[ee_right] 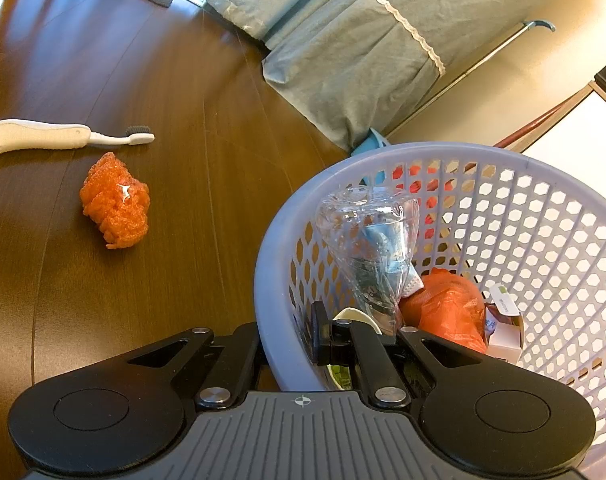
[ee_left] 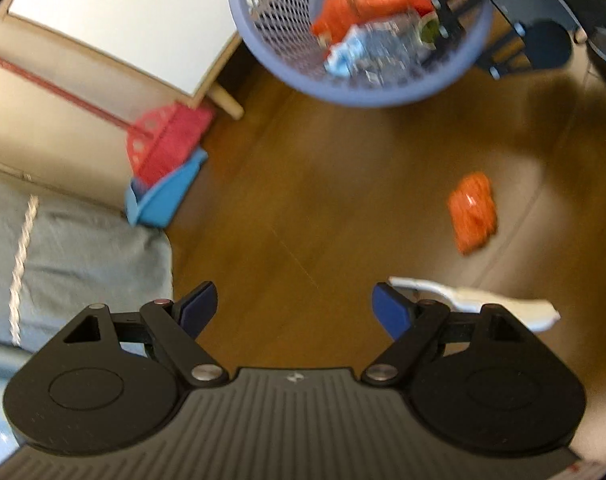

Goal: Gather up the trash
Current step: 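Reach the left tool to the orange mesh scrubber and grasp it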

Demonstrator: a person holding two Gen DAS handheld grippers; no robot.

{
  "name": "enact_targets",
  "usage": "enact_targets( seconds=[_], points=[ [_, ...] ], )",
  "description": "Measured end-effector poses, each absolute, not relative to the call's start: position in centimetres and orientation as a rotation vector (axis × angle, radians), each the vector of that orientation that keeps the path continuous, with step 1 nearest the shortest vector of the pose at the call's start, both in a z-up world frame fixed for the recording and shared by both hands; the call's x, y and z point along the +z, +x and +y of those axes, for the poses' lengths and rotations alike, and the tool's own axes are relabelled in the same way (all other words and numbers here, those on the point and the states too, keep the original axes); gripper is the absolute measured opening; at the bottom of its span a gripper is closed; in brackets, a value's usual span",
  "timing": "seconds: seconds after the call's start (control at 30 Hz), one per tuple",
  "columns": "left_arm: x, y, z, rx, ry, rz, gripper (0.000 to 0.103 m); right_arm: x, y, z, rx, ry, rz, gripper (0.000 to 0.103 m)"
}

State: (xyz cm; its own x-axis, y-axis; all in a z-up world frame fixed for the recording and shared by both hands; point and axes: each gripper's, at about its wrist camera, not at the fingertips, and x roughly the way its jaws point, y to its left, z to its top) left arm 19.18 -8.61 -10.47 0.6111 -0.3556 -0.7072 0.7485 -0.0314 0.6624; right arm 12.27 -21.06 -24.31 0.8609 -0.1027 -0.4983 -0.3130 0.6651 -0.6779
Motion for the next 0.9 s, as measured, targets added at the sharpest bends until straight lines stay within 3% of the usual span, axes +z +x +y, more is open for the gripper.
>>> enact_targets(
  seconds=[0.6, 0.9],
  points=[
    [-16.3, 18.0, -5.6, -0.967, 1.307, 0.645, 0.082, -24.4, 12.3, -21.2, 0.133, -0.850, 0.538, 0.003],
    [-17.1, 17.8, -5.7, -0.983, 1.293, 0.688, 0.082, -24.4, 12.3, -21.2, 0.136, -0.852, 0.537, 0.003]
  ],
)
